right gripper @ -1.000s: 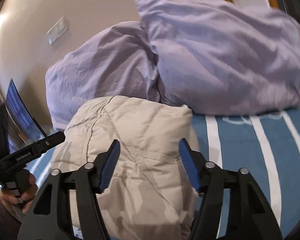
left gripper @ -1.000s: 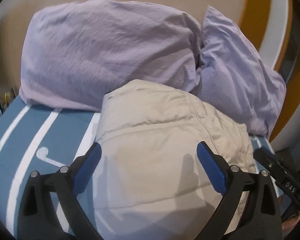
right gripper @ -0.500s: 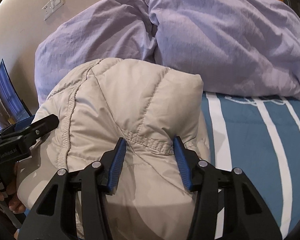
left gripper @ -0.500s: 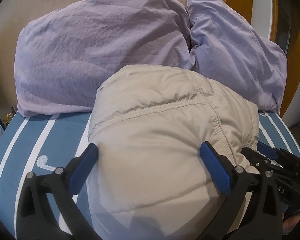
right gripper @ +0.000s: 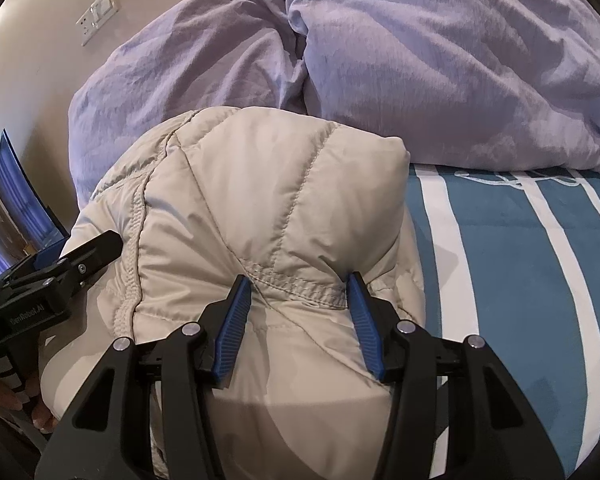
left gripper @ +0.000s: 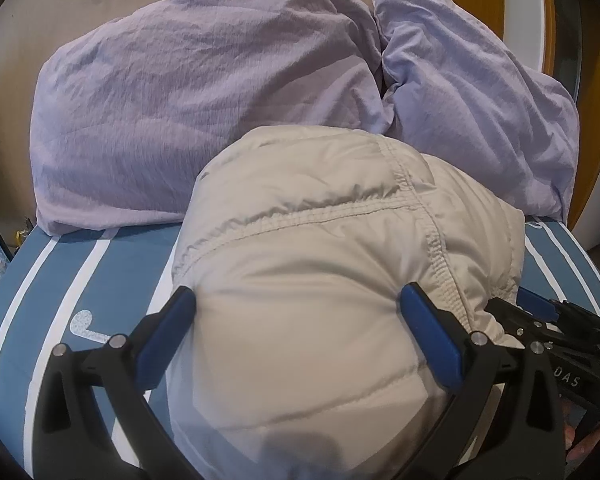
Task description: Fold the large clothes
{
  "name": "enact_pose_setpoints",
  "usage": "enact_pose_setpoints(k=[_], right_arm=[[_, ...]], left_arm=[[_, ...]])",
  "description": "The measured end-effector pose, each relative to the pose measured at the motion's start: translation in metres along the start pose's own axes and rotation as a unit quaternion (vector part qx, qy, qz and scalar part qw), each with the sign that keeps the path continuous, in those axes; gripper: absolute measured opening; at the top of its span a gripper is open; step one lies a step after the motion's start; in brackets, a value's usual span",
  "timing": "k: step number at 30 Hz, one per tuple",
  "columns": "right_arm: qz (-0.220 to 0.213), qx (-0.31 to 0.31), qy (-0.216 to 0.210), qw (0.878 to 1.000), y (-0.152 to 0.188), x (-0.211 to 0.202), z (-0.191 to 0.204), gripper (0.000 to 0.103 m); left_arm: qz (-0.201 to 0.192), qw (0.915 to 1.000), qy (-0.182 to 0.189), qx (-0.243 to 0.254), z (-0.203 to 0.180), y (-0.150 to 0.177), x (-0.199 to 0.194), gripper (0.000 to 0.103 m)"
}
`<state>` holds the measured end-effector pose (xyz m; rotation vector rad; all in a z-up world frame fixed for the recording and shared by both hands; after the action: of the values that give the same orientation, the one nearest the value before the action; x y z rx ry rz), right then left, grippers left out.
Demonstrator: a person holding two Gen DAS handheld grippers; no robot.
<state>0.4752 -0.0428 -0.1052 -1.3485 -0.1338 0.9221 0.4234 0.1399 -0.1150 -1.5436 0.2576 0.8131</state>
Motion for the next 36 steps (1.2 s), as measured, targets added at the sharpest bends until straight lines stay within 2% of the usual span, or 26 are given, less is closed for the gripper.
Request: enact_pose_setpoints(k=[6,8,10,14,16,18,22,25,30,36], right_arm=[[0.008,-0.001,-0.006,1.0,-0.001,-0.006,0.001,0.053],[0.007,-0.009,0.001,1.0,-0.001,-0.017,0.005,0.057],[0.0,-0.017,0.011,1.0,0.001,-0.03,0.008,0.075],[-0.011,-0.028,0.02,0.999,0.011,-0.062,0.015,0.088],[-0.018,-0.027,0.021,0.999,0.016,-0.077,0.018,0.1],[-0.025,-0.023,0.021,0.999,0.024,-0.093,0.021,0.102],[-0.014,-0.001,0.023,1.0,0.048,-0.119,0.025,0.102],[-0.003,-0.002,0.008,1.0,0.065,-0.133,0.037,0.102],[0.026,-0.002,0.013,1.0,0.088,-0.149,0.046,0.102],[0.052,-0.001,0.015,0.999,0.109,-0.161,0.055,0.102]], left_arm=[[-0.013,0.9998,-0.01,-0.011,0.004,0.004,-0.01,0.101],[-0.013,0.9996,-0.007,-0.025,0.008,0.007,-0.017,0.101],[-0.01,0.9992,0.0,-0.04,0.011,0.011,-0.027,0.101],[-0.006,0.9989,0.008,-0.047,0.018,0.024,-0.053,0.101],[-0.011,0.9992,0.003,-0.038,0.021,0.032,-0.07,0.101],[-0.011,0.9995,0.0,-0.029,0.023,0.043,-0.088,0.101],[-0.003,0.9999,-0.005,-0.013,0.022,0.068,-0.116,0.101],[0.015,0.9998,0.003,-0.01,0.022,0.089,-0.134,0.101],[0.056,0.9981,0.013,-0.024,0.027,0.119,-0.152,0.101],[0.069,0.9964,0.033,-0.037,0.025,0.137,-0.172,0.101]])
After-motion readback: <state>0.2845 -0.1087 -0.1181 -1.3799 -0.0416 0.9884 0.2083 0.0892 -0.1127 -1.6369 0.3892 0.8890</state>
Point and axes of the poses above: each gripper's, at about its wrist camera, not at the fingertips, and x roughly the way its jaws point, z to its left, y to its underside, the point moved 10 cm from there along x, roughly the way its jaws point, and after that the axes turned 6 degrees about -y, right-handed, at the moved point
